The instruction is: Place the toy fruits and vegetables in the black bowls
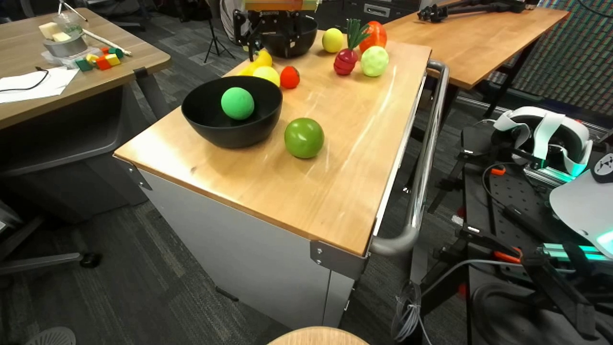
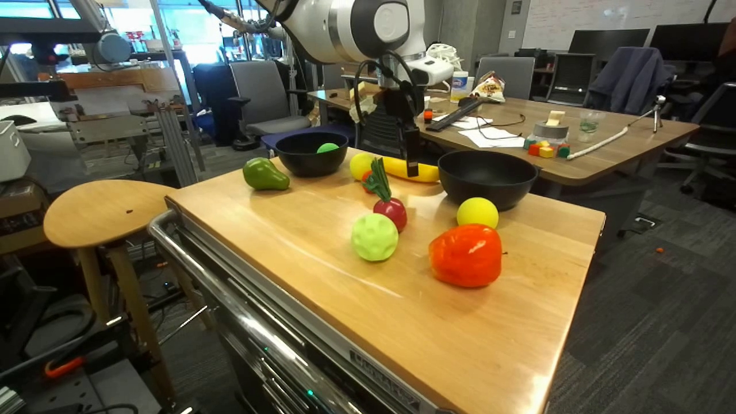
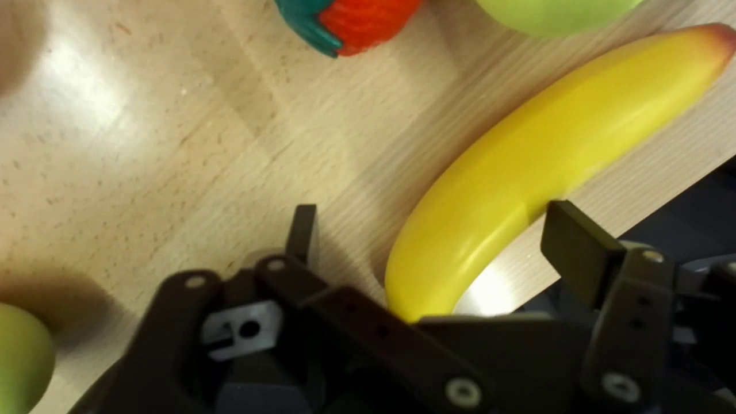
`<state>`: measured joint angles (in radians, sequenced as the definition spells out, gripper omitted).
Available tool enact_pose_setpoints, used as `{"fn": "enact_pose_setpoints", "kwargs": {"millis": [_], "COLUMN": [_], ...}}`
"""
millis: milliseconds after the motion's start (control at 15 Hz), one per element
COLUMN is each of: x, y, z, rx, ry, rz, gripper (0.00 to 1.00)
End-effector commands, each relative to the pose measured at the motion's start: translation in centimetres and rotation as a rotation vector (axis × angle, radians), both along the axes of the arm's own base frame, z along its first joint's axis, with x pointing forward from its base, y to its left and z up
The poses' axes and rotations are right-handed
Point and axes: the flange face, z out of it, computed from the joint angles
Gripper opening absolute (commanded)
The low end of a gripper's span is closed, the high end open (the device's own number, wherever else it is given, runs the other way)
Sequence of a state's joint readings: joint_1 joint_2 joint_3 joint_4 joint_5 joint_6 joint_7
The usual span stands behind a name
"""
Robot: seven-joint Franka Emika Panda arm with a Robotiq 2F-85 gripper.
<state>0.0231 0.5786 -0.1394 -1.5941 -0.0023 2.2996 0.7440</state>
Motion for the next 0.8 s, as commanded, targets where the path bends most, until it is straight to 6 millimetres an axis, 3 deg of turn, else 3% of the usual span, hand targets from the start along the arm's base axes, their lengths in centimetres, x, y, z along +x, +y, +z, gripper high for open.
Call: {"fn": "enact_pose_setpoints", "kwargs": {"millis": [0,467,667,733], "x": [1.3,2.0,2.1,2.2], "y": [-0.3,0.4,2.3,3.4], "z": [0.0,0.6,3.0,4.6], "rx": [-0.048,-0.022,0.002,0.004], "ry": [0.007,-0.009,-0.061,-0.088], "rz": [-0.019,0.002,0.046,0.076], "gripper": [0.71,0.16,0.16,0.16]}}
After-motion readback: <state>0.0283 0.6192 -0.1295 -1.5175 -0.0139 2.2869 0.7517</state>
